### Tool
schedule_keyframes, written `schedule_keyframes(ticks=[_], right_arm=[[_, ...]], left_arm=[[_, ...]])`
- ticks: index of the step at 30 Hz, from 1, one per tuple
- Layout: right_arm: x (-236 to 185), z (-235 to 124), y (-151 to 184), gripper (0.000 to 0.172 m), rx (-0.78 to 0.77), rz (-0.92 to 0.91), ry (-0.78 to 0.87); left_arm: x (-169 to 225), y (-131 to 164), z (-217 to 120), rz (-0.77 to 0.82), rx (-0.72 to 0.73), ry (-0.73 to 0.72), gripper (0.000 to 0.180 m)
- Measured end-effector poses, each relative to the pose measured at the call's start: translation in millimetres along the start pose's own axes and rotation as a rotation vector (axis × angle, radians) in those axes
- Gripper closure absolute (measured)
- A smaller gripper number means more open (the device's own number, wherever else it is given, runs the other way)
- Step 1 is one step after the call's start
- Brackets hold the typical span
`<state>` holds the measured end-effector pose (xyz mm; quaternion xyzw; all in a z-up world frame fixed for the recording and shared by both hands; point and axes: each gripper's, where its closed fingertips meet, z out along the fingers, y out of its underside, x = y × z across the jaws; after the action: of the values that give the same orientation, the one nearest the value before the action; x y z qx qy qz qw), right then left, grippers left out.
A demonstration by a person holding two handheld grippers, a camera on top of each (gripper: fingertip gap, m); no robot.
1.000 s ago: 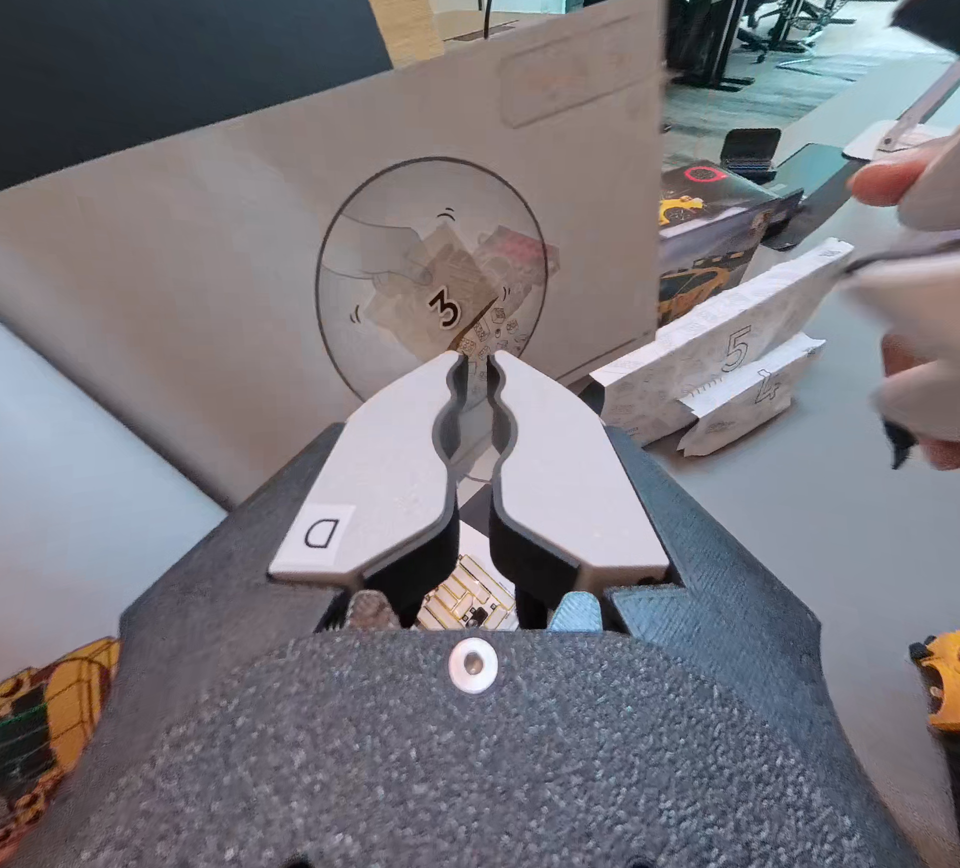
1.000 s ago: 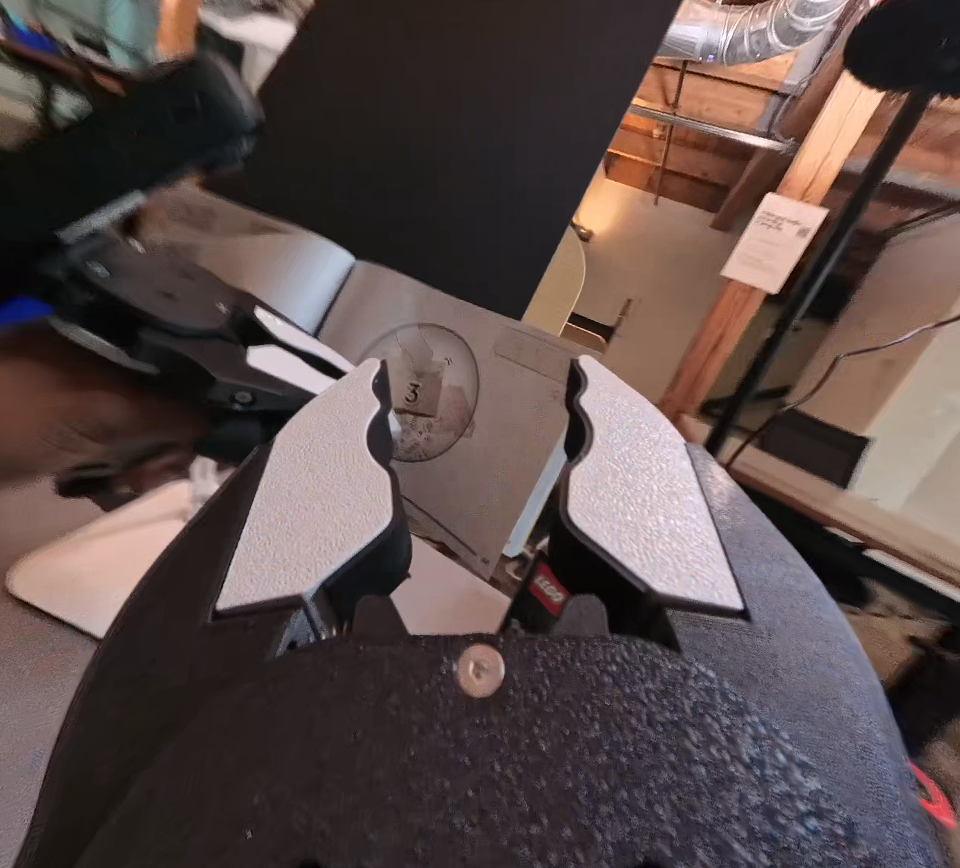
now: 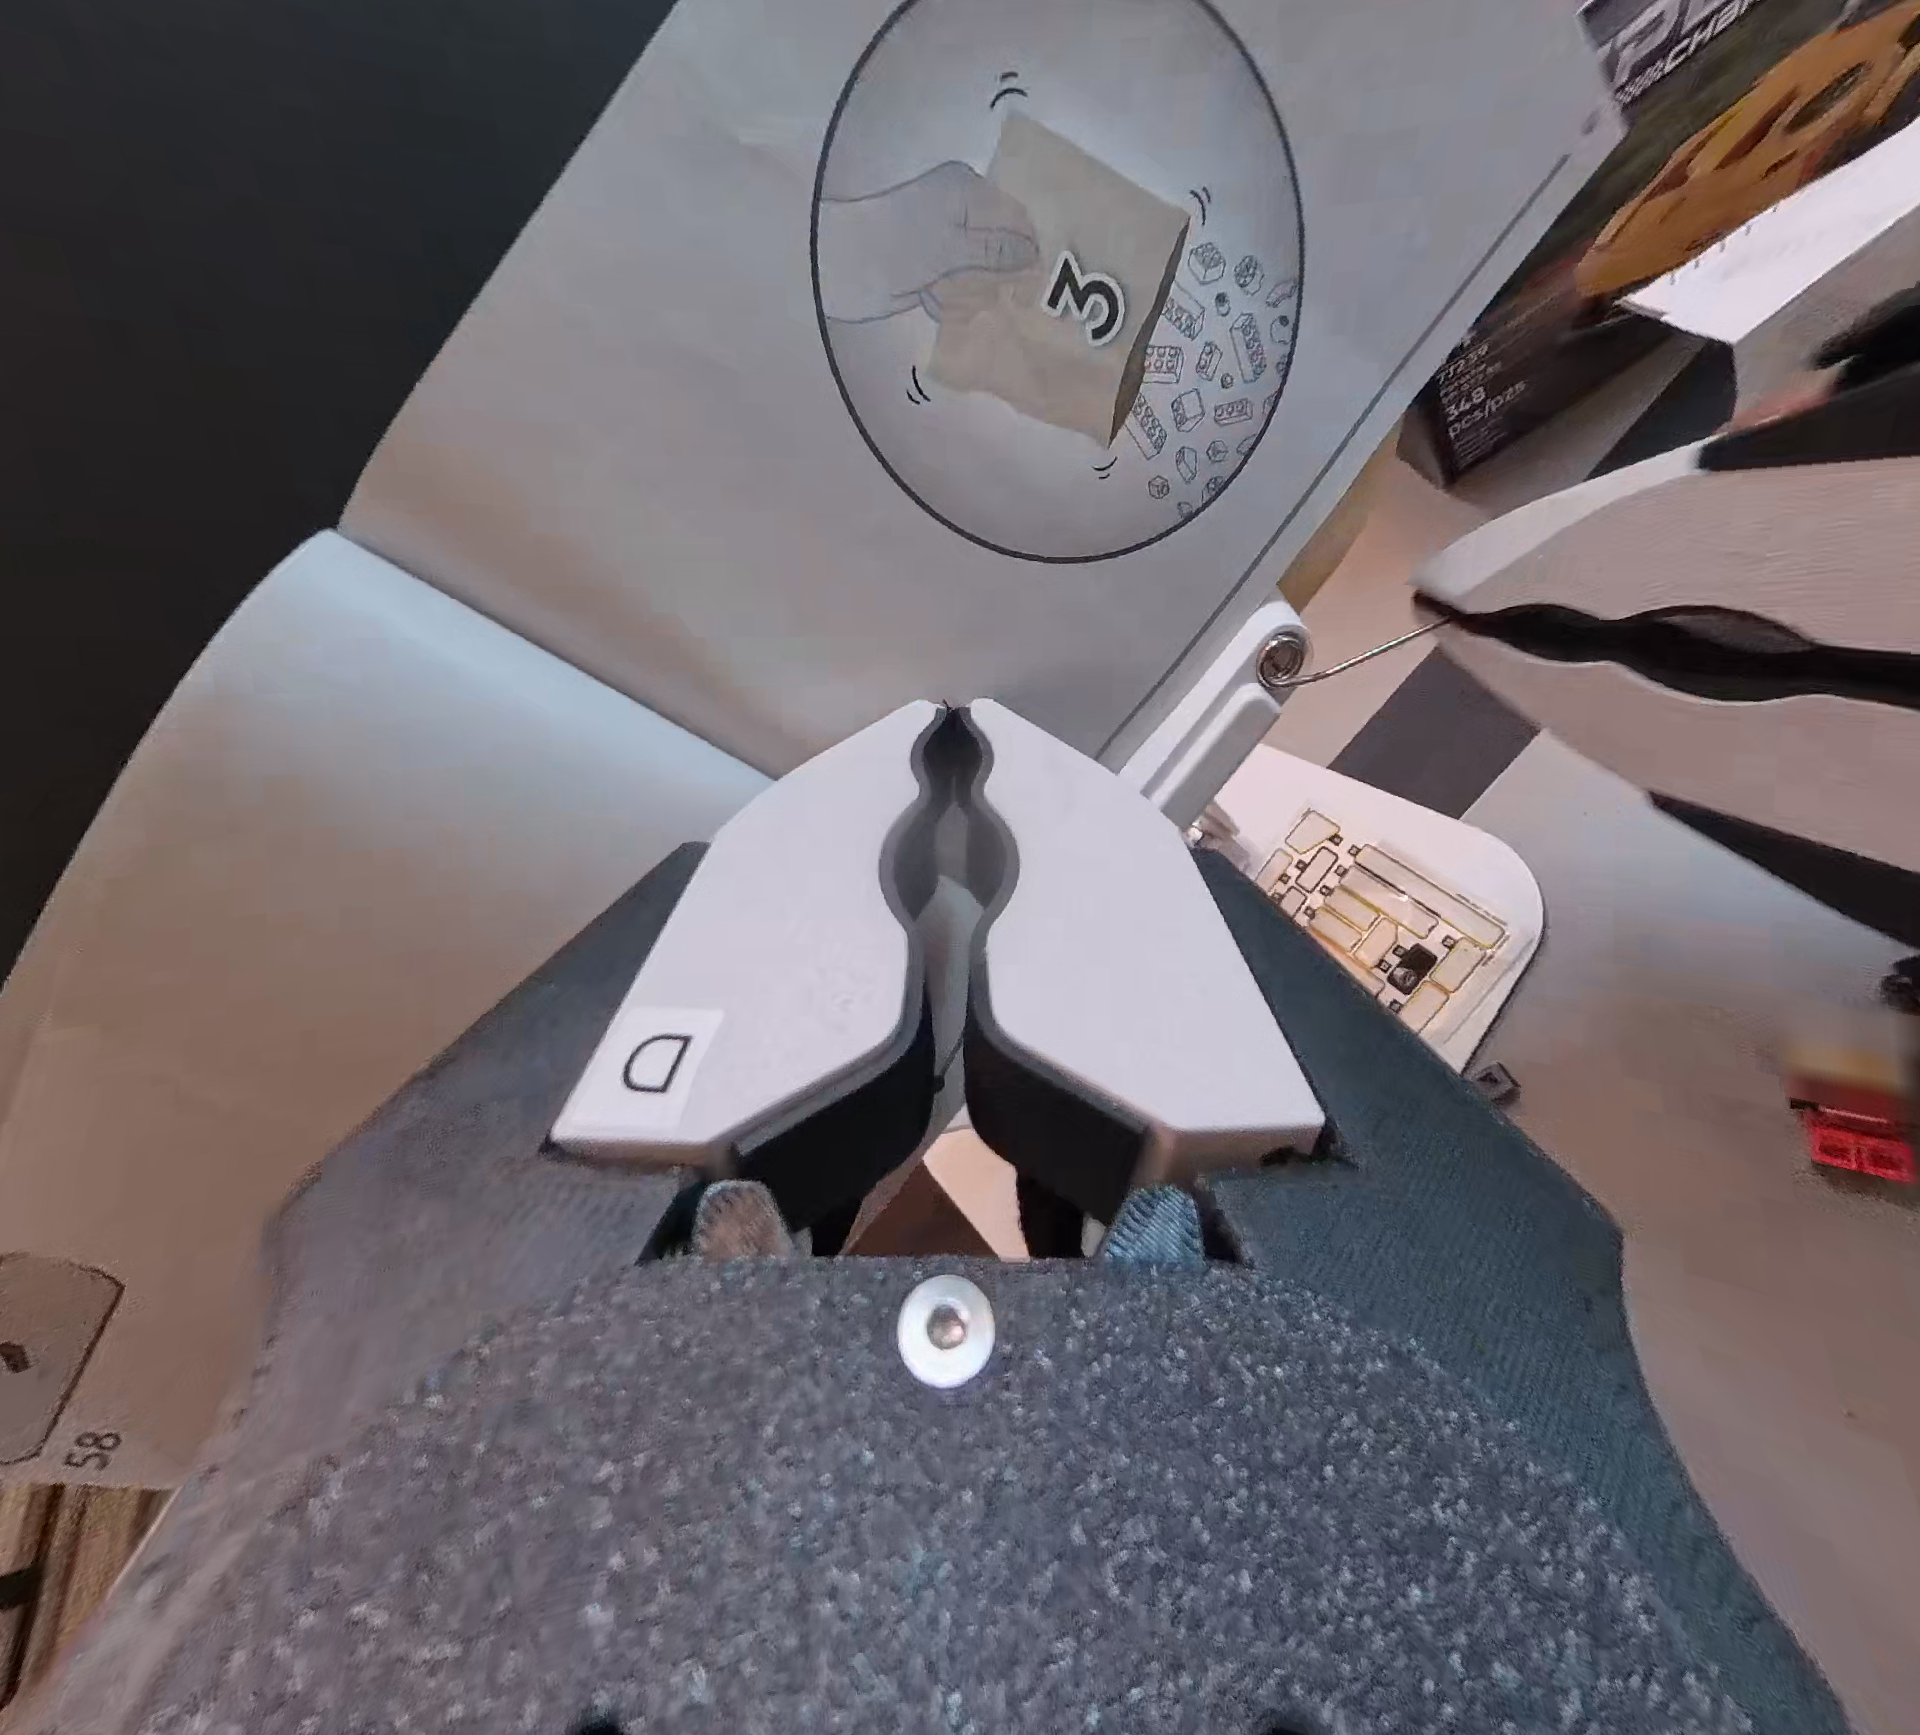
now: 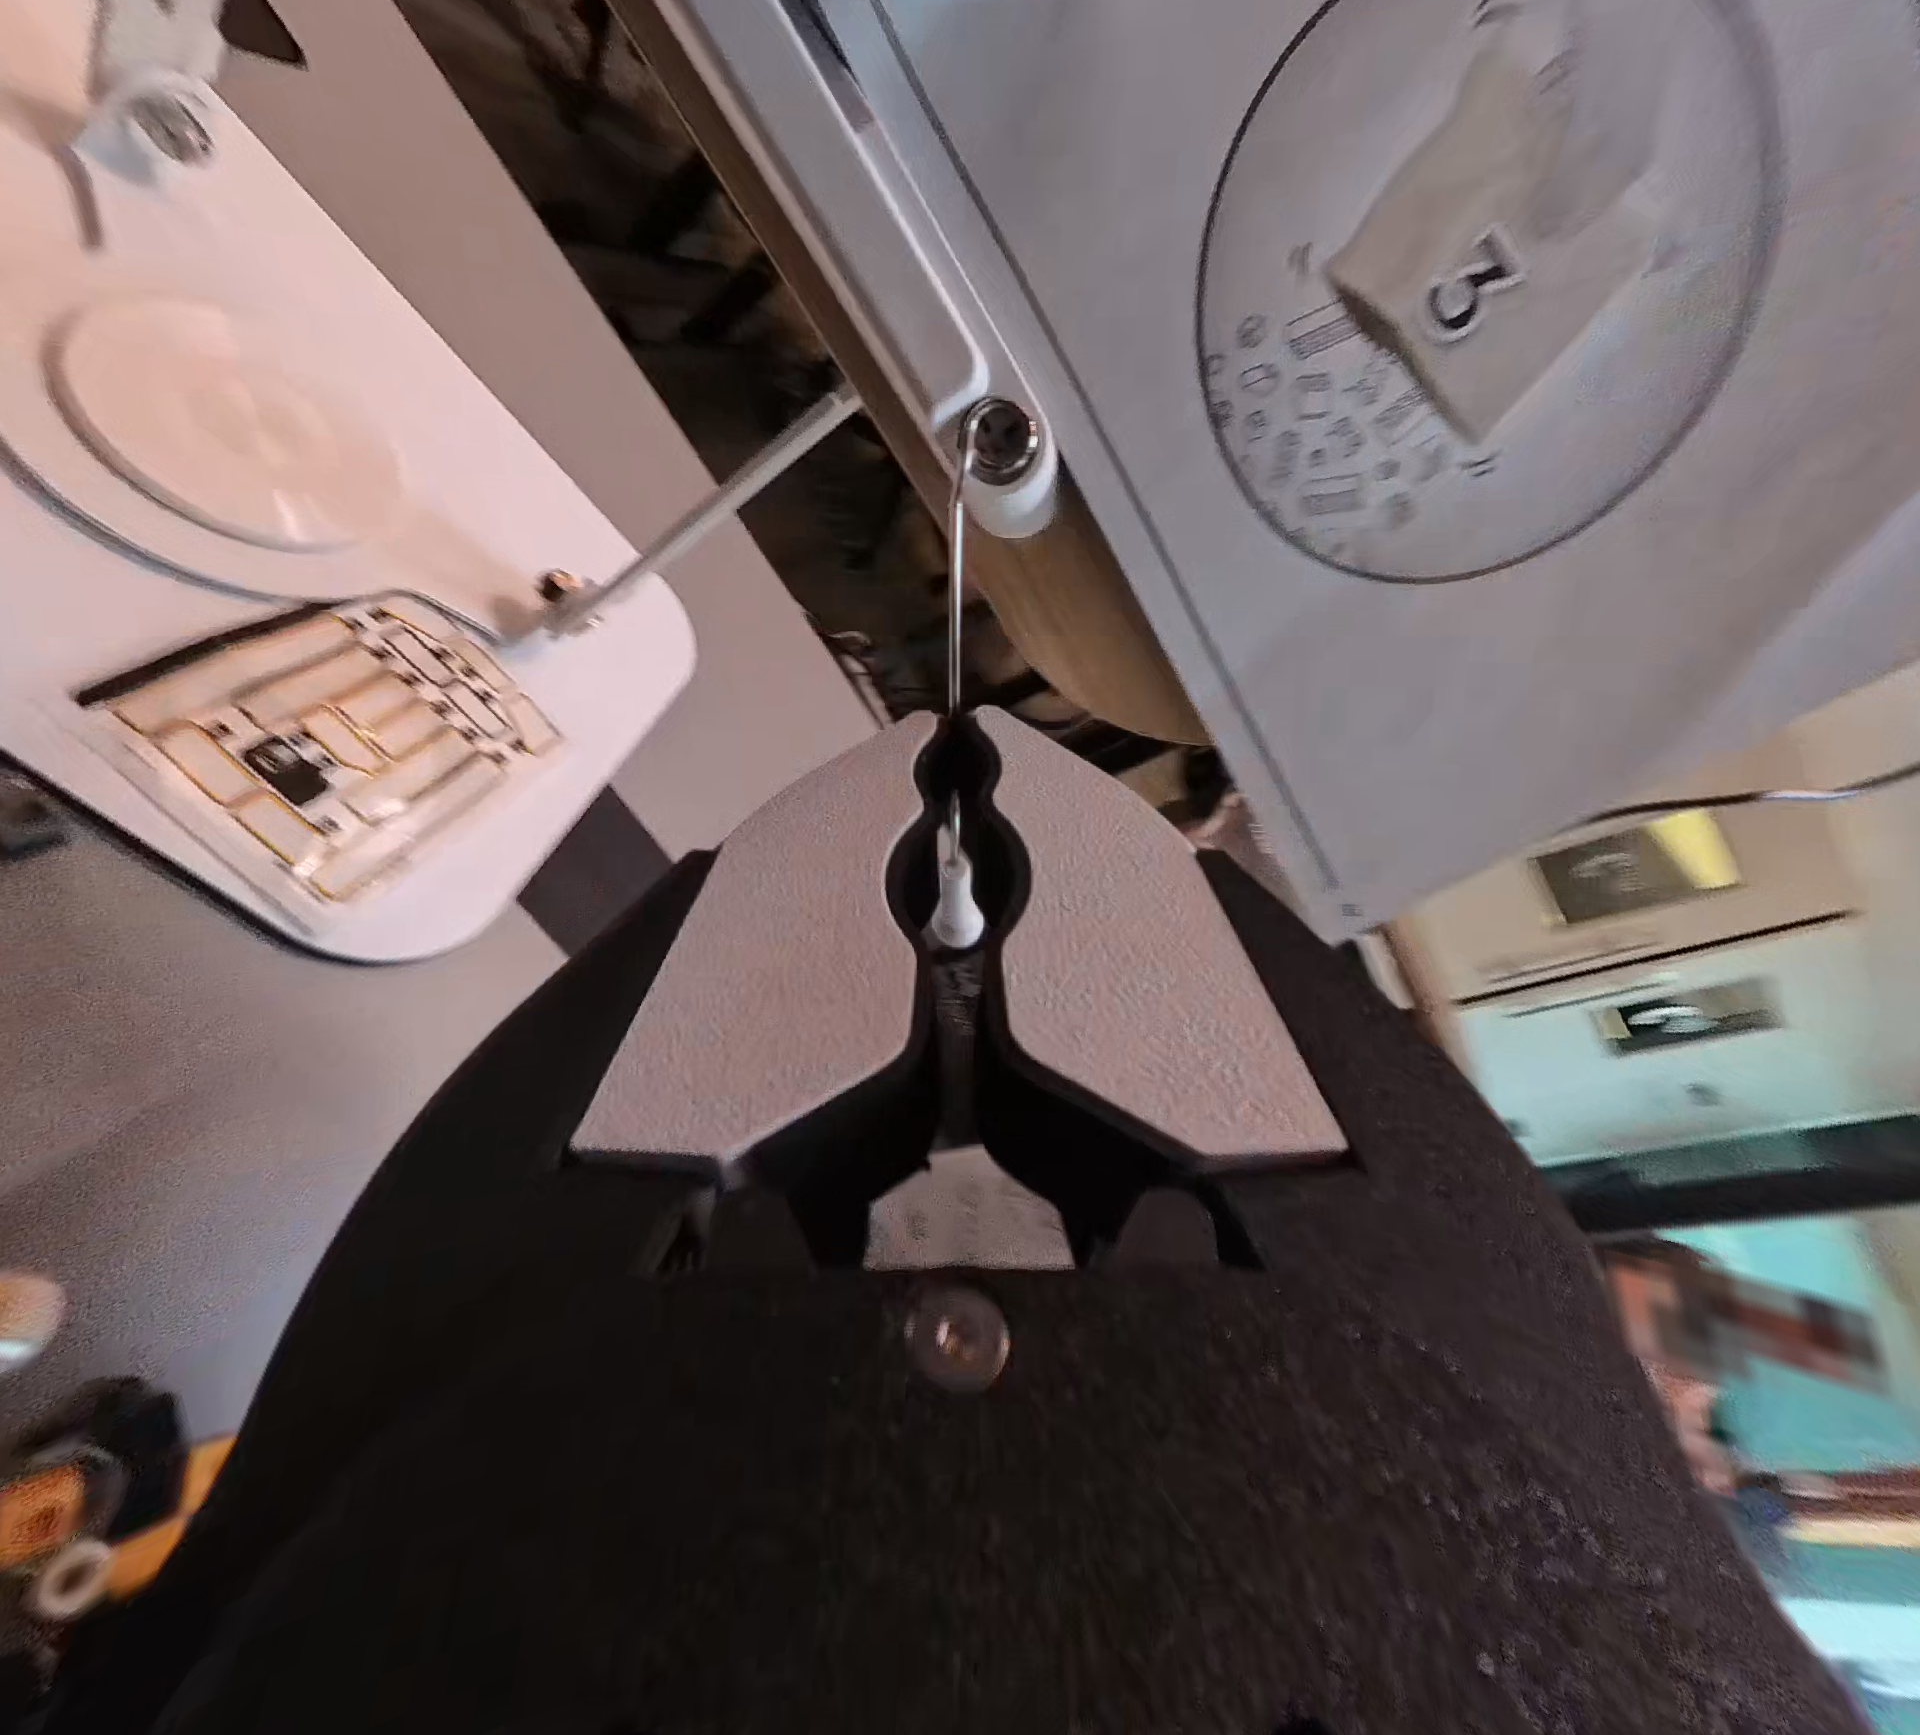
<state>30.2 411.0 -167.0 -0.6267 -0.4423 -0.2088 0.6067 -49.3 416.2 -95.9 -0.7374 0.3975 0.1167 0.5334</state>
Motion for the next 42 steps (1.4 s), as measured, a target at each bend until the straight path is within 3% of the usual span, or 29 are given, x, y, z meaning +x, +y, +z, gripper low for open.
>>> schedule_keyframes(ticks=[7, 24, 30, 33, 39, 42], right_arm=[[22.2, -16.8, -9.2, 0.171, -0.048, -0.381, 0.165], [56.3, -6.9, -47.9, 0.162, -0.044, -0.691, 0.191], [54.9, -3.5, -42.4, 0.16, 0.002, -0.637, 0.176], [56.6, -14.4, -39.7, 0.142, 0.031, -0.549, 0.158], [70.0, -67.3, -44.0, 0.124, 0.125, -0.173, 0.15], [73.8, -108.6, -50.3, 0.126, 0.194, 0.07, 0.101]], left_arm=[[-2.1, 1.6, 6.4, 0.058, -0.072, -0.053, 0.18], [-1.5, 1.0, 5.8, 0.016, -0.059, -0.005, 0.18], [-0.7, -2.5, 1.2, 0.019, -0.014, -0.012, 0.18], [-3.0, -10.4, -12.9, -0.001, 0.055, -0.034, 0.18], [-5.1, -23.1, -60.0, -0.248, 0.257, 0.041, 0.18], [-7.0, -20.4, -90.7, -0.351, 0.361, 0.07, 0.18]])
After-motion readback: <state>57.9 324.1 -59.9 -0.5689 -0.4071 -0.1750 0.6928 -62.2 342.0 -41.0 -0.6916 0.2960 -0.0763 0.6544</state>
